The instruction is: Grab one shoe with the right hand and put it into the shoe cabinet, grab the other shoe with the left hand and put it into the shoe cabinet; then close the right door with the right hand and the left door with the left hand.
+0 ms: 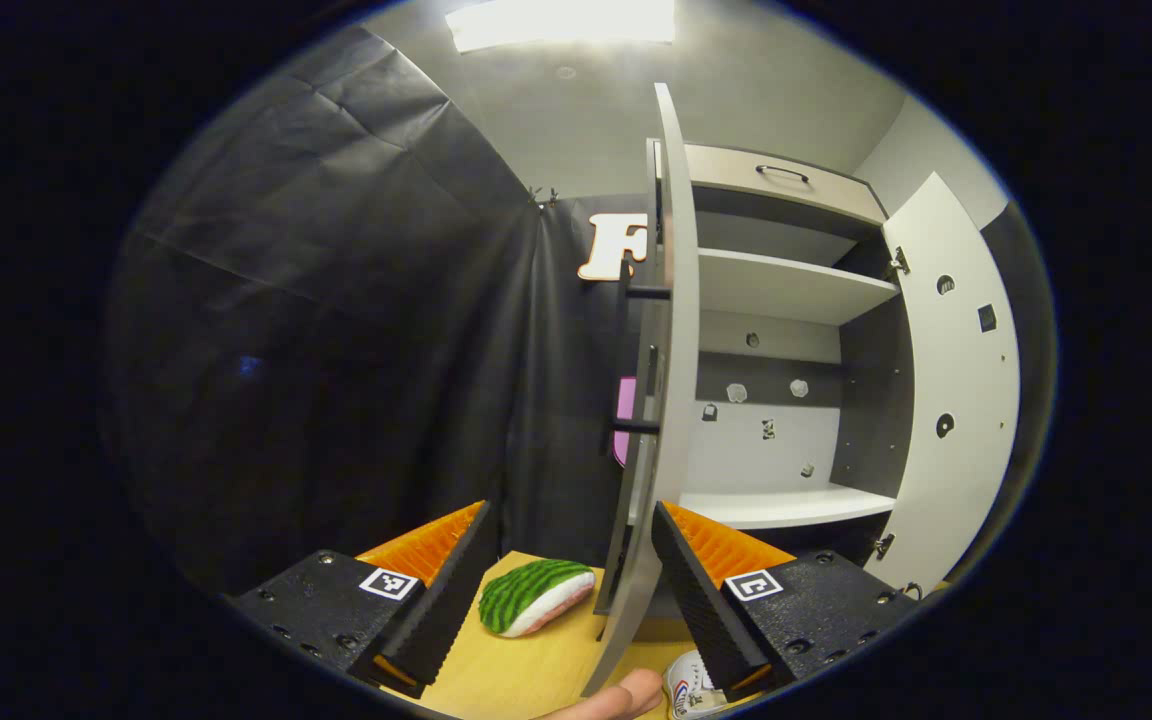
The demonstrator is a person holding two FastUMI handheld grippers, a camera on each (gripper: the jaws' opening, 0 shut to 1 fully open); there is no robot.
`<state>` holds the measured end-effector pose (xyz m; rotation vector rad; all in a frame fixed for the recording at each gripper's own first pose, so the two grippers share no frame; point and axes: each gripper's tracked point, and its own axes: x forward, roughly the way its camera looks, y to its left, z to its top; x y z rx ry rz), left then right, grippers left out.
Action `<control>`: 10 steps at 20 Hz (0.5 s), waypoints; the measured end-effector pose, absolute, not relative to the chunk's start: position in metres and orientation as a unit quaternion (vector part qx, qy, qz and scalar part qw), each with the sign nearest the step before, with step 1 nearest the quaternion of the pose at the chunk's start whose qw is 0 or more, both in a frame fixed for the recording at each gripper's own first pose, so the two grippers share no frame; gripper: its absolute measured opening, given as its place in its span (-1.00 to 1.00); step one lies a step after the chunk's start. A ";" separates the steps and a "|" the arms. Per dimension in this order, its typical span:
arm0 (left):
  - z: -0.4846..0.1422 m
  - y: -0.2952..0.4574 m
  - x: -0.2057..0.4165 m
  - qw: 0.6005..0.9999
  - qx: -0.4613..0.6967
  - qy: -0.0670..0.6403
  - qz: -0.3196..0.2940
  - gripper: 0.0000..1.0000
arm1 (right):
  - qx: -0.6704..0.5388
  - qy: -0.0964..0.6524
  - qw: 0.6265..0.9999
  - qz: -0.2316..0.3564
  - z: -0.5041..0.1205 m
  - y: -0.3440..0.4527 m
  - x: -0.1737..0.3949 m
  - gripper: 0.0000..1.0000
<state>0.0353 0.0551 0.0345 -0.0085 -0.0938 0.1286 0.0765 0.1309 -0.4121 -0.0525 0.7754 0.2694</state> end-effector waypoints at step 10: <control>0.015 0.048 0.023 0.998 -0.011 -0.035 0.042 0.92 | 0.089 0.346 0.922 0.149 -0.387 0.122 0.078 -0.99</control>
